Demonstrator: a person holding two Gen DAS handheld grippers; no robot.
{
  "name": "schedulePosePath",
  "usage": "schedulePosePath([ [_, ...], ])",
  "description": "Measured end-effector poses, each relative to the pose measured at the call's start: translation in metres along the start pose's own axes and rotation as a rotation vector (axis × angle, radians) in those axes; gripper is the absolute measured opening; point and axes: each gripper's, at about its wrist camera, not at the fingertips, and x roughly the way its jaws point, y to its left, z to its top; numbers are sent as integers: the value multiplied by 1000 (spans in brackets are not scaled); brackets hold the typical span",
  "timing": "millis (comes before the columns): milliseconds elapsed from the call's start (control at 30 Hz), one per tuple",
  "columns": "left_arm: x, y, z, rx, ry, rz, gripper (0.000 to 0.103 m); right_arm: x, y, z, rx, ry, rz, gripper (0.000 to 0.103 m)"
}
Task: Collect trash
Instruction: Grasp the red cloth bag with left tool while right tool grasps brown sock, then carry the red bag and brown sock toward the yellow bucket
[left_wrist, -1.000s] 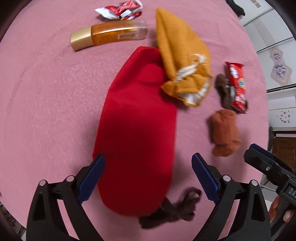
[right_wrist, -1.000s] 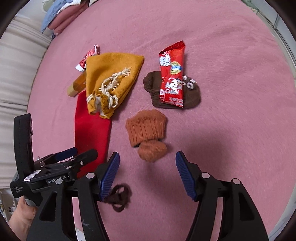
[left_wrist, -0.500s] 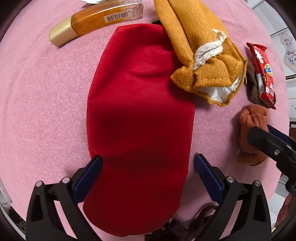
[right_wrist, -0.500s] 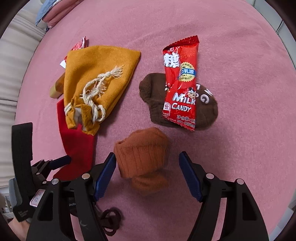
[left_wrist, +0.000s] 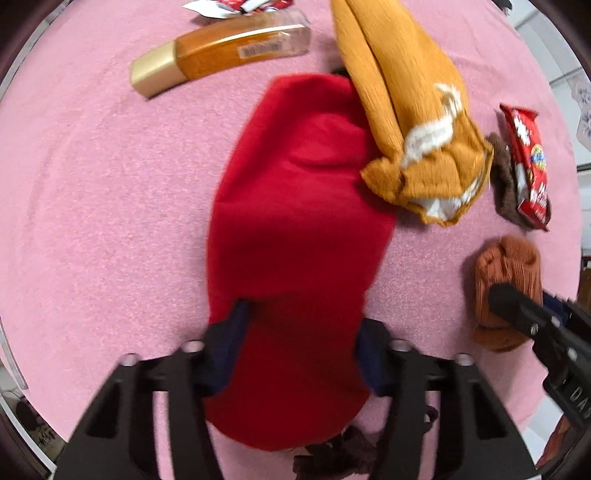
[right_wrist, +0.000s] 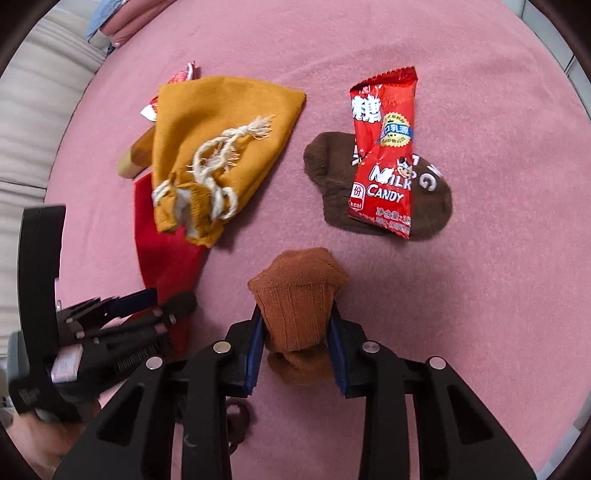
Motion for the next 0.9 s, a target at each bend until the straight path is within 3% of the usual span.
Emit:
schedulePosePath([
  [100,-6,7,2,-39,9,-50,24,-11,3,-9,-4,-15,20,30],
  [233,-16,16,0,-109,10,-118,16,-30,6,-24,2,-34,37,30],
  [533,-53,25,-40,-206,2,-274,14,-72,3,-51,9,-74,54,30],
  [733,-86,13,-77,-209,-16,-394,14,-104,1,-77,16,-107,62,30],
  [900,-111,8,-101,-175,-24,-427,14,-130,-4,-98,26,-147,60,30],
])
